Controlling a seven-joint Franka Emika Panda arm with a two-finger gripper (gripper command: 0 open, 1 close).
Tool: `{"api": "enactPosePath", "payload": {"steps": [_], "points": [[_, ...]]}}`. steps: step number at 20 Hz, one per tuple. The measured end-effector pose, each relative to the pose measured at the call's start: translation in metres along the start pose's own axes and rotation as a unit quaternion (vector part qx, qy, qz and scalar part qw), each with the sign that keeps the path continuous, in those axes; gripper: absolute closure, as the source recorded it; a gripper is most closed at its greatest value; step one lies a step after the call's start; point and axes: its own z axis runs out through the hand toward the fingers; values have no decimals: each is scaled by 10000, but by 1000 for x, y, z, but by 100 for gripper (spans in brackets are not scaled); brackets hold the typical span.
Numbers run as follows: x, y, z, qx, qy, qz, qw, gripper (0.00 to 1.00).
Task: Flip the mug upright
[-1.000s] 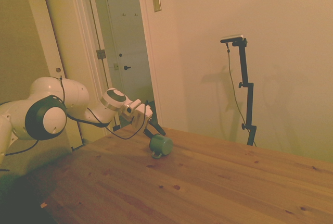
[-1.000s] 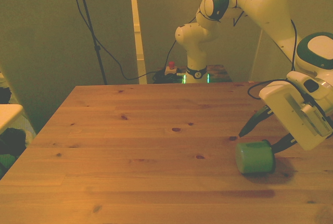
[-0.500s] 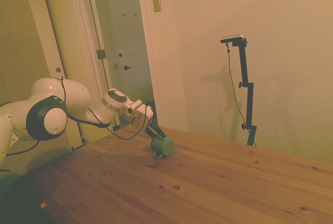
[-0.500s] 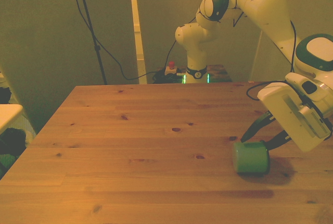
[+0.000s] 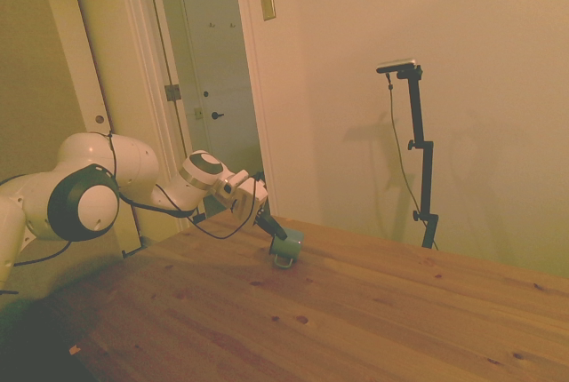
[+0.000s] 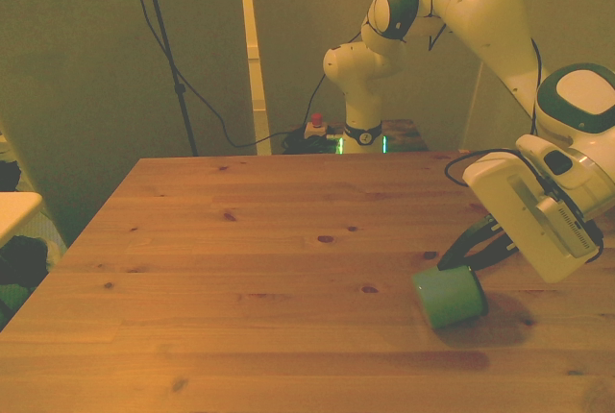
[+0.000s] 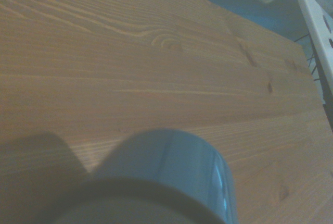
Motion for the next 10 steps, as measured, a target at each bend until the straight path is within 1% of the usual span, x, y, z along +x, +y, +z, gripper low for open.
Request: {"api": "enactPosePath", "payload": {"steps": [4, 6, 8, 10], "points": [[4, 1, -5, 49, -8, 49, 10000, 100], [13, 4, -13, 160, -29, 121, 9998, 100], [28, 10, -25, 352, -99, 245, 9990, 100], [48, 18, -36, 684, -264, 406, 9965, 100]]}}
